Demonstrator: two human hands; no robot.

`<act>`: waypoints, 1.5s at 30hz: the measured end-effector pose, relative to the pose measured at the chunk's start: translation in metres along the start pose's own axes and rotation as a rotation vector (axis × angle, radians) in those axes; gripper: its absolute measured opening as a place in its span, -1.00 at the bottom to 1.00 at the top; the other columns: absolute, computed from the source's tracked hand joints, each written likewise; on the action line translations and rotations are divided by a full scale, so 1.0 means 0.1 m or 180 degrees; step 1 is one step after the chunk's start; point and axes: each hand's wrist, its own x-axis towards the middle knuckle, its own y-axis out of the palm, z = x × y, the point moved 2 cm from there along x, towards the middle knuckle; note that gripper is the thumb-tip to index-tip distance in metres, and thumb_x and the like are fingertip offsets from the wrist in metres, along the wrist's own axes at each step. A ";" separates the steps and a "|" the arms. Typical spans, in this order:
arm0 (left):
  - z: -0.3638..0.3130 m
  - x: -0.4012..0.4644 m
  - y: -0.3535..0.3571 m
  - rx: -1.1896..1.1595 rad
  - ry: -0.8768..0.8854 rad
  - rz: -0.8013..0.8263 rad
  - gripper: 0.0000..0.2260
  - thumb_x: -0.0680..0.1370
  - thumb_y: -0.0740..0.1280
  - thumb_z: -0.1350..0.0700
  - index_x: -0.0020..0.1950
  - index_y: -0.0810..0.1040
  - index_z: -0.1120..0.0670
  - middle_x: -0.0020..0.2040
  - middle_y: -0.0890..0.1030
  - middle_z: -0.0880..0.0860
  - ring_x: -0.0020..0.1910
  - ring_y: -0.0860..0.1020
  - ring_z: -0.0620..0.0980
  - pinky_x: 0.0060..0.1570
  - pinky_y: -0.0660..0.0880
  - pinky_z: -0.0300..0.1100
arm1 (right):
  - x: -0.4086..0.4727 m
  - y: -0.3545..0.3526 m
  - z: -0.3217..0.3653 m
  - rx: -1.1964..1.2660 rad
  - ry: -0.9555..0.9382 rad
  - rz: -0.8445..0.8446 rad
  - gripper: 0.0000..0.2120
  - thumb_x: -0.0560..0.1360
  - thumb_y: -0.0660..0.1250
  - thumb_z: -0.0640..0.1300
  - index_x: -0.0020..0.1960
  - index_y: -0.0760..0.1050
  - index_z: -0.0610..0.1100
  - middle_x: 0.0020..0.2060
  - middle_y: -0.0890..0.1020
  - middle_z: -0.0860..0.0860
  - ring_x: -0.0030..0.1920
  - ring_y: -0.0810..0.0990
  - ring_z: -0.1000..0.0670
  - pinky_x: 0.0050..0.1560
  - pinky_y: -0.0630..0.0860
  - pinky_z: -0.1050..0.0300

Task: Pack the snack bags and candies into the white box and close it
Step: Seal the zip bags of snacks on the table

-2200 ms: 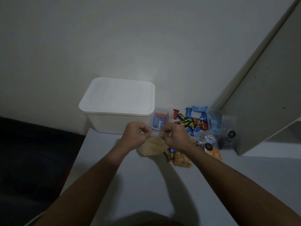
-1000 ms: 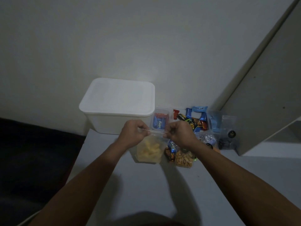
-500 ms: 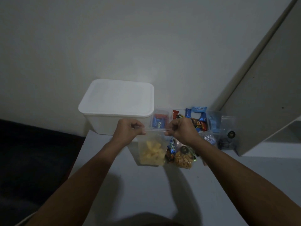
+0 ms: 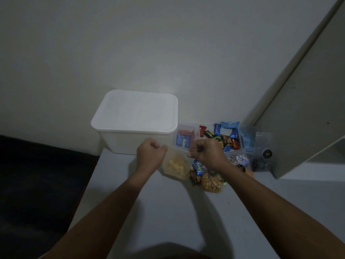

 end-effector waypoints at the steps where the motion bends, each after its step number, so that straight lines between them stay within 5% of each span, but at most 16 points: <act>1: 0.00 -0.01 0.04 -0.0344 -0.0445 0.0309 -0.73 0.41 0.45 0.03 -0.29 0.51 0.22 -0.39 0.51 0.08 -0.39 0.49 0.06 -0.29 0.53 -0.07 | 0.00 0.02 0.00 0.0010 0.0000 -0.0025 -0.90 0.36 0.52 -0.23 -0.20 0.62 -0.10 -0.32 0.63 0.12 -0.30 0.60 0.29 -0.26 0.49 0.44; 3: -0.03 -0.06 0.10 -0.1052 -0.1217 0.0890 -0.67 0.48 0.41 -0.04 -0.32 0.52 0.19 -0.45 0.50 0.09 -0.50 0.46 0.03 -0.38 0.51 -0.13 | -0.01 0.05 -0.01 0.0048 -0.0009 -0.0053 -0.89 0.35 0.53 -0.23 -0.15 0.65 -0.14 -0.28 0.67 0.06 -0.24 0.64 0.20 -0.17 0.57 0.30; 6: -0.05 -0.08 0.12 -0.1327 -0.1419 0.1140 -0.71 0.55 0.35 0.01 -0.25 0.53 0.20 -0.41 0.55 0.10 -0.51 0.49 -0.01 -0.34 0.54 -0.15 | -0.03 0.09 -0.02 0.0028 -0.0046 -0.0028 -0.86 0.34 0.55 -0.22 -0.12 0.65 -0.17 -0.28 0.66 0.06 -0.24 0.64 0.18 -0.12 0.59 0.25; 14: -0.02 -0.07 0.13 -0.1475 -0.1296 0.1209 -0.87 0.54 0.32 0.19 -0.17 0.56 0.23 -0.32 0.61 0.13 -0.38 0.55 0.01 -0.16 0.58 -0.07 | -0.08 0.10 0.00 0.0323 0.0004 0.0253 -0.90 0.38 0.52 -0.12 -0.18 0.61 -0.10 -0.25 0.67 0.00 -0.22 0.66 0.06 -0.18 0.65 0.14; 18: -0.04 -0.12 0.16 -0.1365 -0.1095 0.1334 -0.89 0.53 0.31 0.26 -0.19 0.55 0.23 -0.31 0.62 0.14 -0.42 0.55 -0.02 -0.26 0.54 -0.14 | -0.04 0.12 0.00 0.0217 -0.0002 0.0222 -0.93 0.49 0.40 -0.17 -0.15 0.63 -0.14 -0.25 0.67 0.01 -0.20 0.66 0.05 -0.09 0.65 0.05; 23: -0.02 -0.13 0.15 -0.1138 -0.0891 0.1347 -0.86 0.53 0.31 0.26 -0.22 0.57 0.23 -0.33 0.62 0.13 -0.37 0.56 0.01 -0.27 0.51 -0.17 | -0.03 0.12 0.02 -0.0046 0.0047 0.0200 -0.77 0.57 0.29 -0.17 -0.26 0.44 0.01 -0.35 0.54 0.09 -0.33 0.52 0.15 -0.27 0.46 0.23; 28: -0.01 -0.13 0.17 -0.1062 -0.0792 0.1334 -0.84 0.52 0.33 0.23 -0.25 0.60 0.19 -0.33 0.65 0.10 -0.33 0.60 -0.01 -0.21 0.53 -0.15 | -0.06 0.17 0.02 -0.0087 -0.0059 0.0457 -0.78 0.53 0.35 -0.10 -0.29 0.49 0.01 -0.41 0.53 0.08 -0.40 0.49 0.17 -0.33 0.42 0.28; 36: 0.00 -0.09 0.12 -0.0758 -0.0583 0.1451 -0.91 0.46 0.38 0.24 -0.24 0.62 0.19 -0.31 0.67 0.10 -0.26 0.64 0.00 -0.22 0.54 -0.15 | -0.06 0.24 -0.02 -0.0047 0.0064 -0.0024 -0.85 0.52 0.36 -0.12 -0.23 0.58 -0.03 -0.33 0.63 0.02 -0.25 0.61 0.02 -0.14 0.60 0.01; 45: 0.02 -0.05 0.10 -0.1098 -0.1319 0.0994 -0.87 0.44 0.29 0.25 -0.29 0.57 0.24 -0.40 0.59 0.16 -0.42 0.56 0.06 -0.33 0.46 -0.19 | -0.07 0.26 0.03 -0.0255 -0.0314 0.0096 -0.92 0.53 0.34 -0.18 -0.09 0.60 -0.10 -0.29 0.52 0.19 -0.24 0.47 0.27 -0.20 0.37 0.38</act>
